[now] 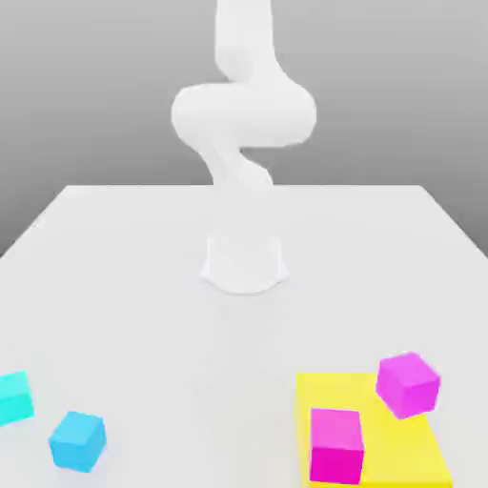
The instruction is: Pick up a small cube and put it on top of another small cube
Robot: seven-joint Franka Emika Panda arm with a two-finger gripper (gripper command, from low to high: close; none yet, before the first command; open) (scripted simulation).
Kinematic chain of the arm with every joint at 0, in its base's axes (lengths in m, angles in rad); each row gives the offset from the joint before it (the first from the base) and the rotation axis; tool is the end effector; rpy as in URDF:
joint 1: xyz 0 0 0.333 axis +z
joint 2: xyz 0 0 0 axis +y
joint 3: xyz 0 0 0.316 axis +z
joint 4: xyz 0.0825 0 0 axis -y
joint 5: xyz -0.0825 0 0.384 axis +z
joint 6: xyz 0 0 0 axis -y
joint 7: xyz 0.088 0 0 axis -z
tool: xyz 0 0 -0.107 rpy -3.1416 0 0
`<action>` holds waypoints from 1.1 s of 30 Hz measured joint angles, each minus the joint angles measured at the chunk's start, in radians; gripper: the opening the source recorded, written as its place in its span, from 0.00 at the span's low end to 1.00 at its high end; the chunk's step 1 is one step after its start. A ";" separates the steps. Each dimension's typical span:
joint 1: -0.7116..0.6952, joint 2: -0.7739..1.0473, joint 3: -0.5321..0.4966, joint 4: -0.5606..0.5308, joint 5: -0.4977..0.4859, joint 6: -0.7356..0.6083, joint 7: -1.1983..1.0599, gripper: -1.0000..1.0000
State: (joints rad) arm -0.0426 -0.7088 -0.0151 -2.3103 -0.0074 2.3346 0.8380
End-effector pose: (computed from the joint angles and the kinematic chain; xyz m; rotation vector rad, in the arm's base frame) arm 0.3796 -0.0240 0.6766 -2.4357 1.1657 -0.9566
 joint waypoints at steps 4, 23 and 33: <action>-0.066 0.150 -0.032 -0.017 -0.013 0.056 0.063 0.50; -0.352 0.844 -0.216 -0.092 0.093 0.312 0.235 0.50; -0.482 1.167 -0.153 -0.071 0.247 0.491 0.176 0.00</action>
State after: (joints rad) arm -0.5250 0.4586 -0.1681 -2.3808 0.2398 2.8260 1.0142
